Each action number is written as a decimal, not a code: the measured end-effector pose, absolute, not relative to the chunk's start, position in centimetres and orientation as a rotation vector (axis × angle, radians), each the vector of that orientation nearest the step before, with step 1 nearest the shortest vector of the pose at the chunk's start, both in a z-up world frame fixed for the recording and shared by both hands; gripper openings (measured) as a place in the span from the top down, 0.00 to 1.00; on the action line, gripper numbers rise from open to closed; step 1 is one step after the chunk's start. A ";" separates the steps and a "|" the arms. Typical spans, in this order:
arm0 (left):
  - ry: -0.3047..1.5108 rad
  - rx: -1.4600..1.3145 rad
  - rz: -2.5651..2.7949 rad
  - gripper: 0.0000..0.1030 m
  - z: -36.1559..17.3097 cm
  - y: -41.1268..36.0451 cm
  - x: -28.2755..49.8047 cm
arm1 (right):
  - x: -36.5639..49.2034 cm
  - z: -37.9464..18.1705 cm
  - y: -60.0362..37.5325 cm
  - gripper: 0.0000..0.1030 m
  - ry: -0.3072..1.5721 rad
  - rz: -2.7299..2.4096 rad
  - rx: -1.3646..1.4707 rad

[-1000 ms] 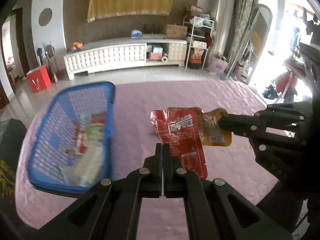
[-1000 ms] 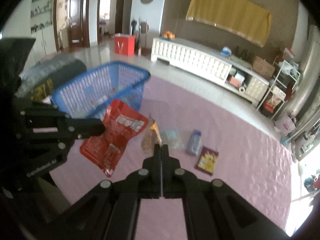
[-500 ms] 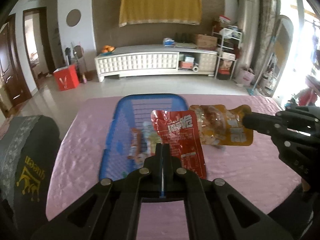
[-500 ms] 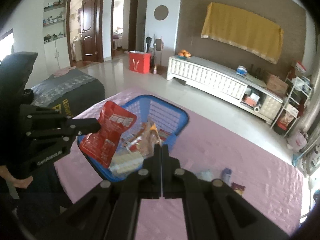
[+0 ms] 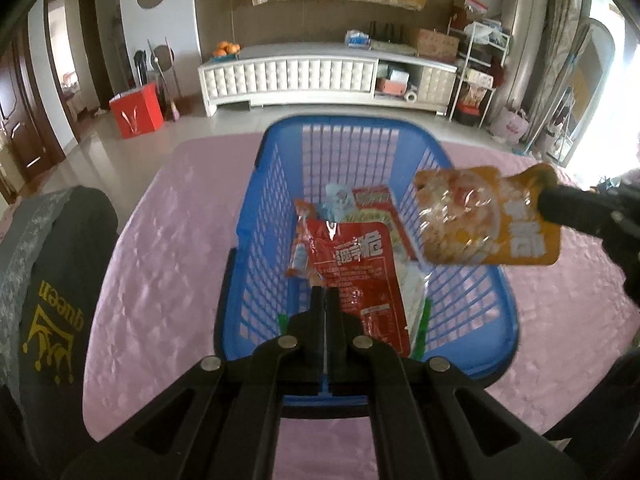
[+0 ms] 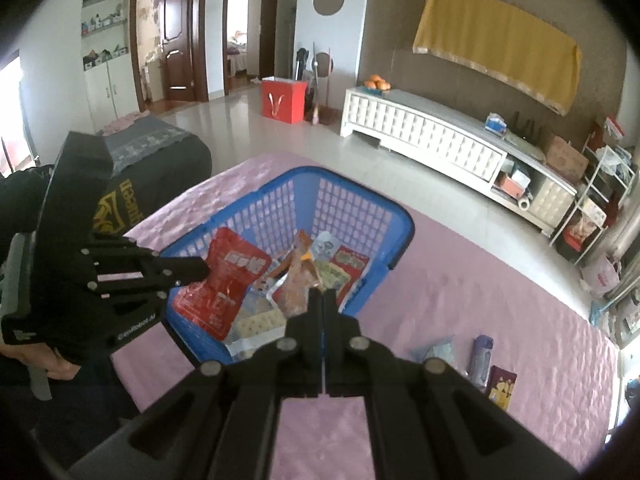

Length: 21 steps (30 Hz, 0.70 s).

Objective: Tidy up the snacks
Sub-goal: 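Lift both pouches and carry them over the blue basket, then open the left gripper to drop the red pouch while the right gripper drops the orange pouch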

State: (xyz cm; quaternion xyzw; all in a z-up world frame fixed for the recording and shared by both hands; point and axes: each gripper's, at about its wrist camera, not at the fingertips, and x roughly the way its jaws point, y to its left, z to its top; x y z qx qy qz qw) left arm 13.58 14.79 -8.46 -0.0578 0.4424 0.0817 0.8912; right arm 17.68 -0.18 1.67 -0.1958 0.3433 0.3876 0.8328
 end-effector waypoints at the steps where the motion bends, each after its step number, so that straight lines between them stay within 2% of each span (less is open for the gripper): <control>1: 0.921 -0.119 0.172 1.00 -8.6 14.9 13.6 | 17.7 1.6 0.0 0.98 0.732 0.821 -0.413; 4: 0.937 -0.108 0.196 0.96 -9.0 14.9 13.4 | 17.8 1.6 0.1 0.98 0.740 0.825 -0.411; 5: 0.935 -0.107 0.204 0.86 -8.9 15.0 13.3 | 17.7 1.7 0.2 0.98 0.739 0.826 -0.414; 6: 0.927 -0.112 0.205 0.67 -8.7 15.2 13.3 | 17.4 1.7 0.3 0.98 0.738 0.827 -0.416; 7: 0.921 -0.118 0.204 0.61 -8.5 15.3 13.3 | 17.2 1.8 0.4 0.98 0.736 0.830 -0.415; 21: 0.853 -0.186 0.237 0.57 -5.0 18.9 9.0 | 15.3 3.3 4.3 0.98 0.759 0.921 -0.384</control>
